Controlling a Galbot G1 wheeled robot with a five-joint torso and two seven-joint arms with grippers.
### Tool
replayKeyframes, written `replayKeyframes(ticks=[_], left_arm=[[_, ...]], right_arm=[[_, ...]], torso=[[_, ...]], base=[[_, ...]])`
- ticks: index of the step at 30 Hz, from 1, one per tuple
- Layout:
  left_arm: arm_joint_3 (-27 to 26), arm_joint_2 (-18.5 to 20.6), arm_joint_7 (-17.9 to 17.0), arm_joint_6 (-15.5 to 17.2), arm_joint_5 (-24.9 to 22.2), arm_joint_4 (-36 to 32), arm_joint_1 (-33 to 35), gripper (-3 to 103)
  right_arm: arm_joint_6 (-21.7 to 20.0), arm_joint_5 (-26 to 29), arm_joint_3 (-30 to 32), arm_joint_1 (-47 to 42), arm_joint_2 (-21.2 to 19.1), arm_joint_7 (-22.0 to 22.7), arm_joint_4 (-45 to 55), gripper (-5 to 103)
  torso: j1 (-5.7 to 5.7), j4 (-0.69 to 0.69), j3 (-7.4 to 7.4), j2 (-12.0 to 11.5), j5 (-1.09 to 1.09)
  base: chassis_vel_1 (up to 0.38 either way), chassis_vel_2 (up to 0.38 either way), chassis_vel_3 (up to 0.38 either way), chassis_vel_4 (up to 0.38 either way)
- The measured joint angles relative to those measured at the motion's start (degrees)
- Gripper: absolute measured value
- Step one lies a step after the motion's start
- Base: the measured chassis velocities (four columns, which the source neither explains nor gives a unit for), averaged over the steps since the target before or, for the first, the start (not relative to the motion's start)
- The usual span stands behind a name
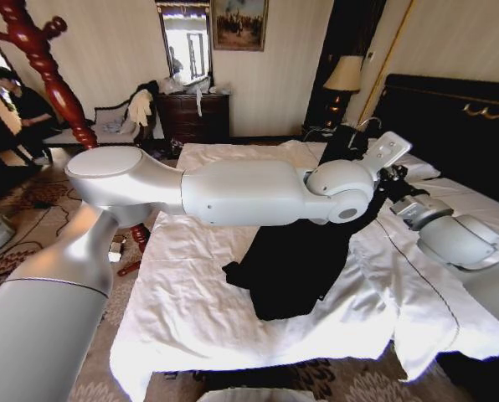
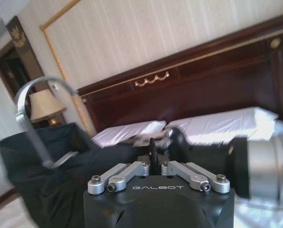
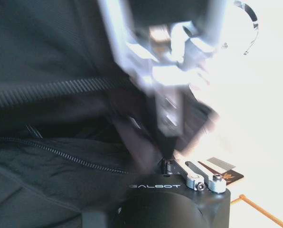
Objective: Pick up the clothes from the bed and hang them on the clothes hanger.
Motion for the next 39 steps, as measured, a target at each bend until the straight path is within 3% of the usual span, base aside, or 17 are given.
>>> replayKeyframes(ticks=[1, 3, 9, 10, 12, 14, 16, 17, 19, 20, 21, 22, 24, 31, 35, 36, 39], left_arm=[[0.23, -1.12, -0.68, 0.87, 0.93, -1.27, -0.15, 18], [0.38, -1.84, -0.95, 1.33, 1.48, -2.14, -0.28, 18], [1.19, -6.67, -1.17, 2.82, 4.13, -6.62, -0.84, 44], [1.36, -7.66, -1.58, 2.79, 4.99, -7.67, -0.67, 49], [1.63, -8.36, -2.29, 2.37, 5.89, -8.48, -0.34, 49], [2.0, -10.04, -2.79, 1.51, 7.55, -10.33, 0.2, 60], [2.05, -11.75, -2.17, -0.25, 8.19, -12.64, 0.71, 72], [2.05, -11.75, -2.17, -0.25, 8.19, -12.64, 0.71, 72], [1.82, -13.59, 0.24, -4.87, 9.02, -15.0, 1.36, 82], [1.75, -14.13, 1.02, -6.92, 9.72, -15.74, 1.73, 82], [1.75, -14.13, 1.02, -6.92, 9.72, -15.74, 1.73, 82], [1.66, -15.33, 2.59, -9.86, 10.65, -17.01, 2.41, 88], [1.3, -17.54, 5.6, -12.01, 10.67, -18.89, 3.08, 97], [-0.23, -21.7, 8.1, -14.63, 9.36, -22.25, 2.11, 100], [-2.21, -29.05, 9.48, -15.3, 7.42, -25.36, -1.86, 100], [-2.21, -29.05, 9.48, -15.3, 7.42, -25.36, -1.86, 100], [-2.54, -37.61, 13.53, -14.93, 5.86, -27.41, -4.89, 100]], right_arm=[[0.11, 0.08, 0.01, -0.03, 0.23, 0.01, -0.08, 22], [0.16, 0.14, 0.01, -0.08, 0.38, 0.03, -0.15, 22], [0.55, 0.21, -0.07, -0.77, 1.17, 0.13, -0.3, 22], [0.55, 0.24, -0.04, -1.04, 1.3, 0.16, -0.23, 22], [0.55, 0.24, 0.05, -1.28, 1.4, 0.18, -0.15, 22], [0.55, 0.26, 0.28, -1.9, 1.57, 0.19, 0.07, 22], [0.55, 0.32, 0.51, -2.31, 1.81, 0.19, 0.24, 22], [0.55, 0.32, 0.51, -2.31, 1.81, 0.19, 0.24, 22], [0.55, 0.52, 0.54, -2.62, 2.05, 0.19, 0.25, 22], [0.55, 0.56, 0.55, -2.72, 2.14, 0.2, 0.27, 22], [0.55, 0.56, 0.55, -2.72, 2.14, 0.2, 0.27, 22], [0.56, 0.6, 0.6, -3.06, 2.32, 0.21, 0.44, 22], [0.55, 0.6, 0.64, -3.47, 2.66, 0.25, 0.57, 22], [0.53, 0.58, 0.57, -3.61, 3.1, 0.39, 0.48, 22], [0.36, 1.72, 0.11, -3.5, 3.27, 0.77, 0.73, 22], [0.36, 1.72, 0.11, -3.5, 3.27, 0.77, 0.73, 22], [0.34, 2.22, 0.31, -3.91, 3.32, 0.91, 0.81, 22]], torso=[[0.0, 0.0, 0.0, 0.0, 0.0], [0.0, 0.0, 0.0, 0.0, 0.0], [0.0, 0.0, 0.0, 0.0, -0.01], [0.0, 0.0, 0.0, 0.0, 0.0], [0.0, 0.0, 0.0, 0.0, -0.01], [0.0, -0.02, 0.01, 0.0, 0.0], [0.0, 0.0, 0.01, 0.0, -0.01], [0.0, 0.0, 0.01, 0.0, -0.01], [0.0, -0.01, 0.01, 0.0, -0.01], [0.0, -0.01, 0.01, 0.0, -0.01], [0.0, -0.01, 0.01, 0.0, -0.01], [0.0, -0.02, 0.01, 0.0, -0.01], [0.0, -0.01, 0.01, 0.0, -0.01], [0.0, -0.01, 0.01, 0.0, -0.01], [0.0, -0.02, 0.0, 0.0, 0.01], [0.0, -0.02, 0.0, 0.0, 0.01], [0.0, -0.01, 0.01, 0.0, 0.0]], base=[[0.0, 0.0, 0.0, 0.0], [0.0, 0.0, 0.0, 0.0], [0.0, 0.0, 0.0, 0.0], [0.0, 0.0, 0.0, 0.0], [0.0, 0.0, 0.0, 0.0], [0.0, 0.0, 0.0, 0.0], [0.0, 0.0, 0.0, 0.0], [0.0, 0.0, 0.0, 0.0], [0.0, 0.0, 0.0, 0.0], [0.0, 0.0, 0.0, 0.0], [0.0, 0.0, 0.0, 0.0], [0.0, 0.0, 0.0, 0.0], [0.0, 0.0, 0.0, 0.0], [0.0, 0.0, 0.0, 0.0], [0.0, 0.0, 0.0, 0.0], [0.0, 0.0, 0.0, 0.0], [0.0, 0.0, 0.0, 0.0]])
